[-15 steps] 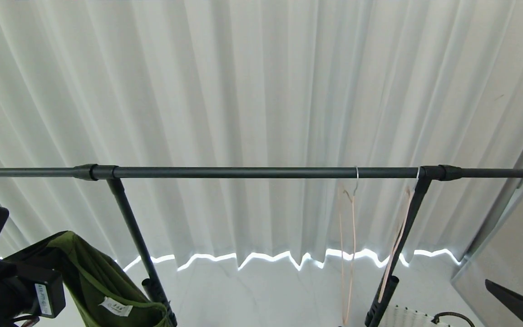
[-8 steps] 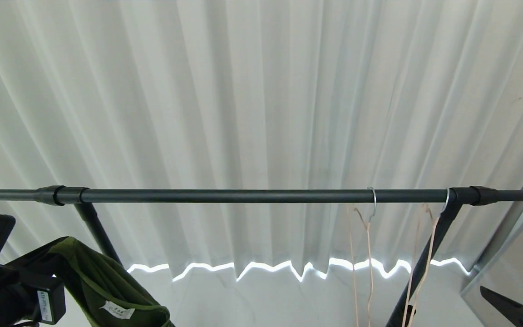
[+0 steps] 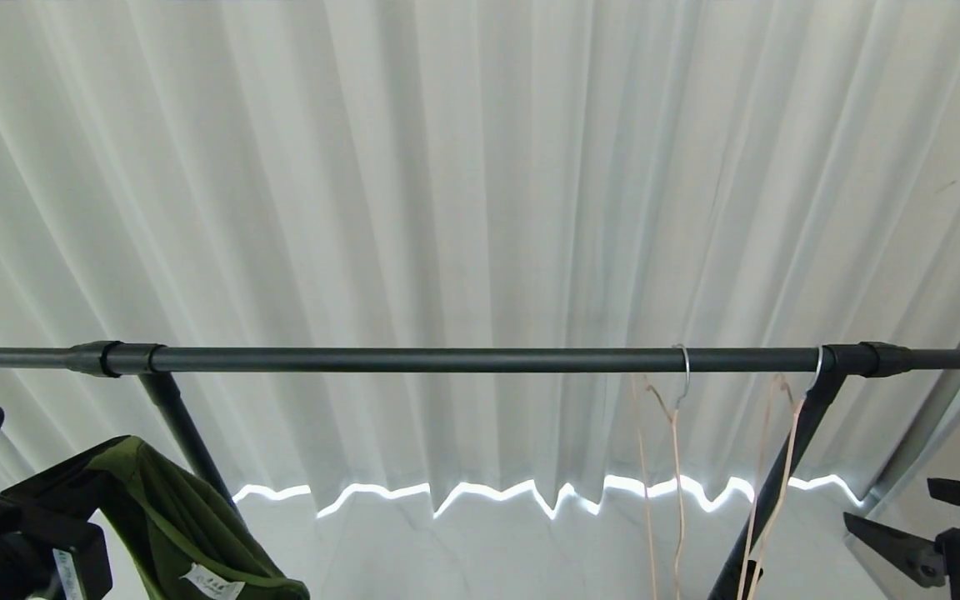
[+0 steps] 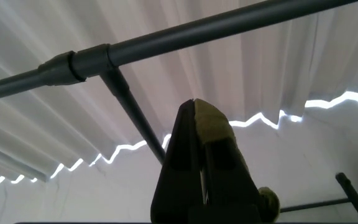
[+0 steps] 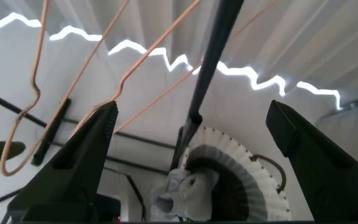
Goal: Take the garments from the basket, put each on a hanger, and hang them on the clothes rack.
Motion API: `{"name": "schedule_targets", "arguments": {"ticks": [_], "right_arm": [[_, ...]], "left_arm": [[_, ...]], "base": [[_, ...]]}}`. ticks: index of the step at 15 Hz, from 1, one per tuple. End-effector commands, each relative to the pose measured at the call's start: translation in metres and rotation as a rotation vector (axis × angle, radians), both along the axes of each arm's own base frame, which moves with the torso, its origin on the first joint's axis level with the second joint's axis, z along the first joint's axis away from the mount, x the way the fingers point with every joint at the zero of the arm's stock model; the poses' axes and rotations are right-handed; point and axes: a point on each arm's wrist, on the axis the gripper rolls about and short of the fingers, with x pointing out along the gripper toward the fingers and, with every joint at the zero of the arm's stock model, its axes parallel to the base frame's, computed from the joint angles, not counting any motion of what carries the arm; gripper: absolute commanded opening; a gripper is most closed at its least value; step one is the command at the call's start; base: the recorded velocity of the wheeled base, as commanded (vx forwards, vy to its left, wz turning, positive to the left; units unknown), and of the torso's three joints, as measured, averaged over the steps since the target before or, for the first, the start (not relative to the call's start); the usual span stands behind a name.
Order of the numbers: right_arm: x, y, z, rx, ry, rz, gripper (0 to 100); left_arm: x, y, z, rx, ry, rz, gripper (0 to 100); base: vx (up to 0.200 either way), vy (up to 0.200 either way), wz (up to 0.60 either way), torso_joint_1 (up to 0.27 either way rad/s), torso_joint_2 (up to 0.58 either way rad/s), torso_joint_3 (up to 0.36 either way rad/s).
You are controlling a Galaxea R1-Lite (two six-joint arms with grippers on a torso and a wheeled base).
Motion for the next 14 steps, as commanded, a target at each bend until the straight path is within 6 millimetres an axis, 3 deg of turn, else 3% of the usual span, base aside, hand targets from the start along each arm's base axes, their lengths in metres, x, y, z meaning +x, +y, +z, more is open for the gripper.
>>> {"name": "schedule_targets", "arguments": {"ticks": [1, 5, 10, 14], "right_arm": [[0.017, 0.024, -0.005, -0.003, 0.095, 0.045, 100], [0.033, 0.056, -0.013, 0.113, 0.223, -0.018, 100], [0.031, 0.058, -0.022, 0.089, 0.250, -0.074, 100], [0.041, 0.061, -0.036, 0.005, 0.268, -0.201, 100]], "left_arm": [[-0.001, 0.000, 0.001, -0.003, -0.007, 0.000, 0], [-0.005, 0.002, 0.001, -0.008, -0.019, -0.002, 0], [-0.011, 0.005, 0.002, 0.004, -0.046, -0.005, 0], [-0.010, 0.005, 0.002, 0.005, -0.045, -0.003, 0]], "base": [[0.000, 0.000, 0.00, 0.000, 0.00, 0.000], [0.000, 0.000, 0.00, 0.000, 0.00, 0.000], [0.000, 0.000, 0.00, 0.000, 0.00, 0.000], [0.000, 0.000, 0.00, 0.000, 0.00, 0.000]]}}
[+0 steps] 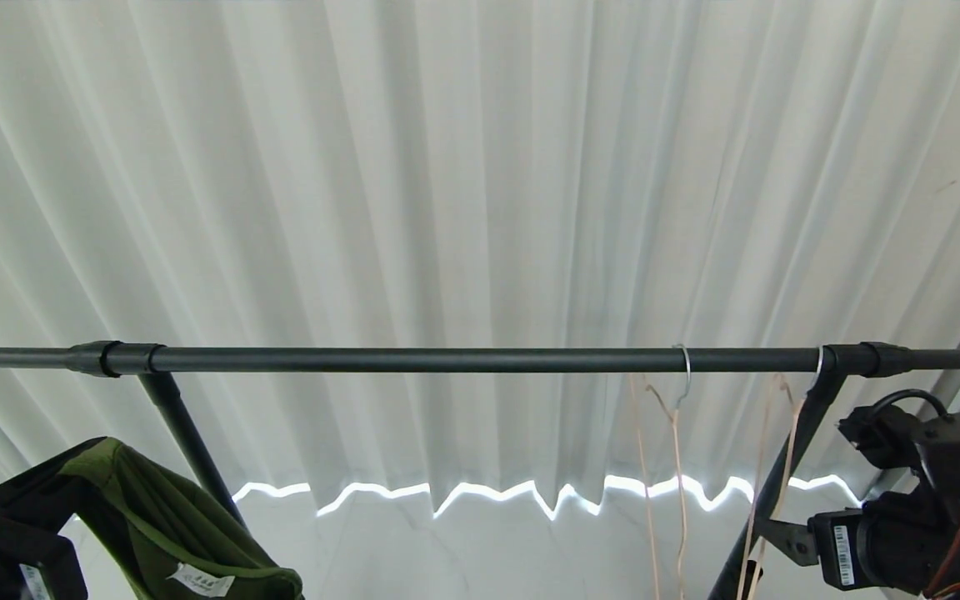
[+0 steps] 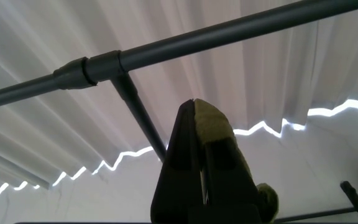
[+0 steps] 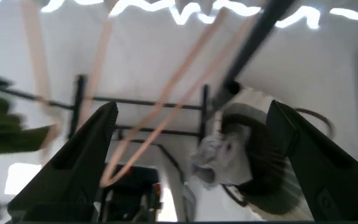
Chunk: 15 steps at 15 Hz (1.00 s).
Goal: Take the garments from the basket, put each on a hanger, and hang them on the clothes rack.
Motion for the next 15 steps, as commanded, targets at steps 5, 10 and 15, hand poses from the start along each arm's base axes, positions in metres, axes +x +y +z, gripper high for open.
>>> {"name": "schedule_targets", "arguments": {"ticks": [5, 10, 15], "right_arm": [[0.0047, 0.0008, -0.0118, -0.066, 0.024, -0.081, 100], [0.0005, -0.0018, -0.0101, -0.057, 0.014, -0.084, 100], [0.0042, 0.0006, -0.0126, -0.050, 0.028, -0.089, 100]], "left_arm": [[0.0001, 0.0000, -0.0001, 0.000, 0.000, 0.001, 0], [-0.0002, 0.0002, -0.0004, 0.000, 0.000, 0.001, 0], [-0.0001, 0.0002, 0.0001, -0.001, -0.001, 0.001, 0]], "base": [[0.000, 0.000, 0.00, 0.000, 0.00, 0.000], [0.000, 0.000, 0.00, 0.000, 0.00, 0.000], [0.000, 0.000, 0.00, 0.000, 0.00, 0.000]]}}
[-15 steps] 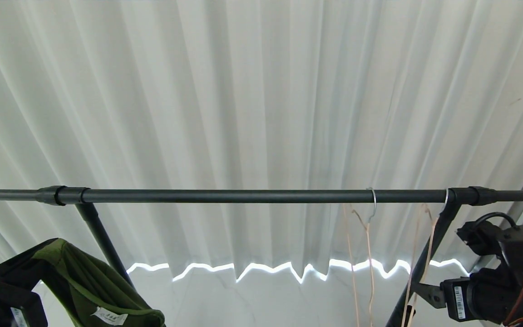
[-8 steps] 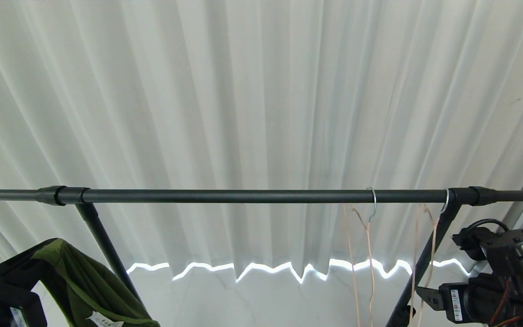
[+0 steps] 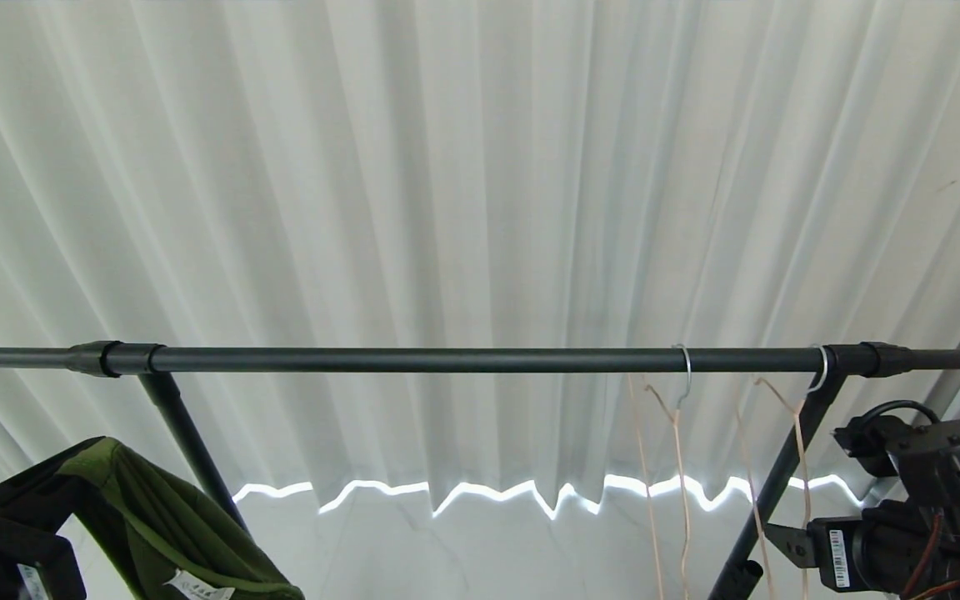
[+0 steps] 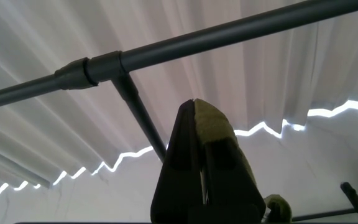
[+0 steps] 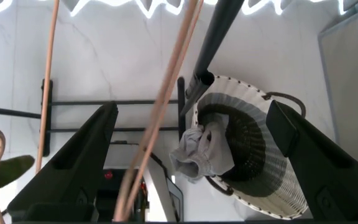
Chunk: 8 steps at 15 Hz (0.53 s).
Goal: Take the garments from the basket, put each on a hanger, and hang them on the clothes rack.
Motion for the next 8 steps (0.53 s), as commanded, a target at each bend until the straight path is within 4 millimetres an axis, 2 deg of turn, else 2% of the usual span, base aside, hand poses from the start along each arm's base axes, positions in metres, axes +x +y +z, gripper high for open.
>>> {"name": "schedule_targets", "arguments": {"ticks": [1, 8], "right_arm": [[0.004, 0.002, -0.003, 0.000, 0.010, -0.006, 100], [0.017, 0.001, -0.014, 0.011, 0.014, -0.061, 100]], "left_arm": [[0.000, 0.000, 0.000, 0.001, 0.001, 0.001, 0], [0.000, 0.000, 0.000, 0.000, 0.000, 0.001, 0]], "base": [[0.000, 0.000, 0.00, 0.000, 0.00, 0.000], [0.000, 0.000, 0.00, 0.000, 0.00, 0.000]]}}
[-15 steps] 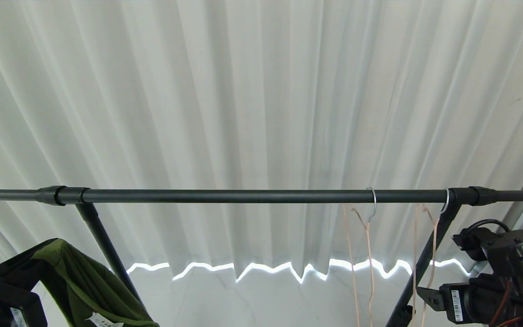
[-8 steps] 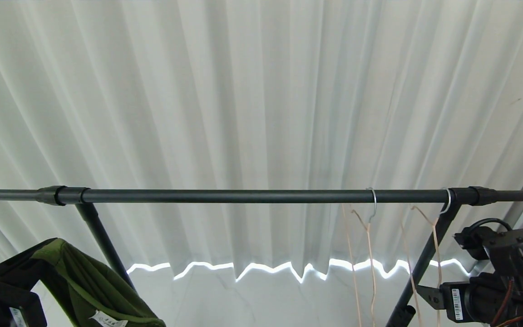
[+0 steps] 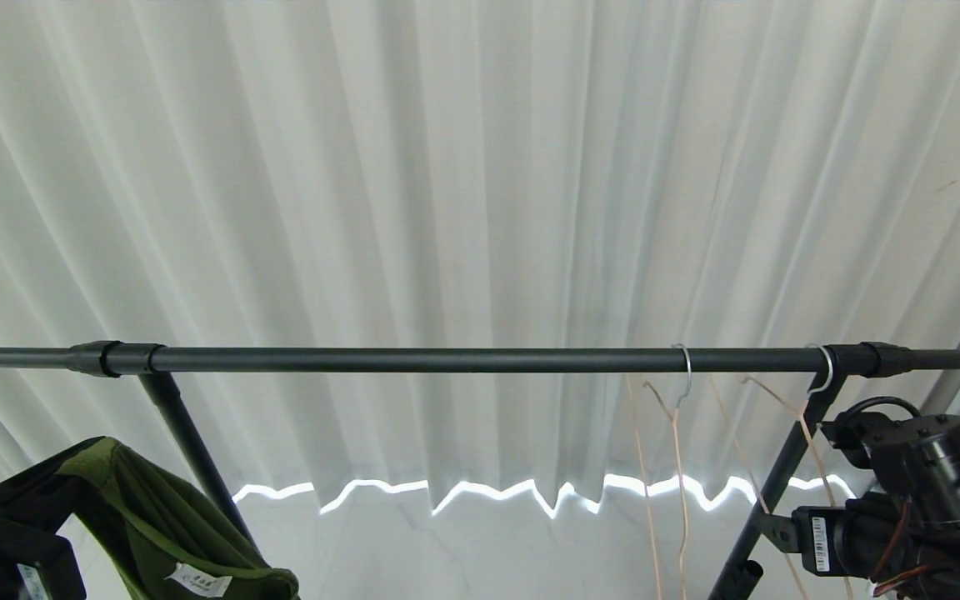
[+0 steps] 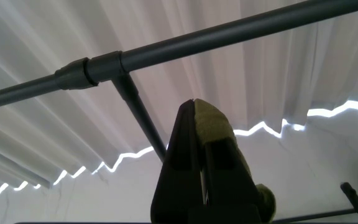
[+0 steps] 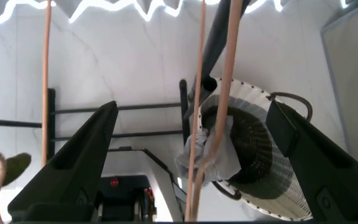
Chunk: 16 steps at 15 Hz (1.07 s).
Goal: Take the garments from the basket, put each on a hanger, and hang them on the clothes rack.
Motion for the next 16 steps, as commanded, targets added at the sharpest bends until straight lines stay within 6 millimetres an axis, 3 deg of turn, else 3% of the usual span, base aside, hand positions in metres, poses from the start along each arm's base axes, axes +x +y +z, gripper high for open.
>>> {"name": "schedule_targets", "arguments": {"ticks": [1, 9, 10, 16], "right_arm": [[0.005, -0.003, -0.005, 0.001, 0.012, -0.030, 100], [0.011, -0.006, -0.020, 0.019, -0.023, -0.048, 100], [0.014, -0.006, -0.022, 0.016, -0.028, -0.046, 0], [0.017, -0.011, -0.024, 0.021, -0.017, -0.054, 0]], "left_arm": [[0.000, 0.000, 0.000, -0.001, -0.001, 0.001, 0], [-0.002, 0.001, 0.001, -0.004, -0.009, 0.001, 0], [-0.002, 0.001, 0.001, -0.006, -0.014, 0.001, 0], [-0.004, 0.002, 0.002, -0.009, -0.024, 0.002, 0]], "base": [[0.000, 0.000, 0.00, 0.000, 0.00, 0.000], [0.000, 0.000, 0.00, 0.000, 0.00, 0.000], [0.000, 0.000, 0.00, 0.000, 0.00, 0.000], [0.000, 0.000, 0.00, 0.000, 0.00, 0.000]]}}
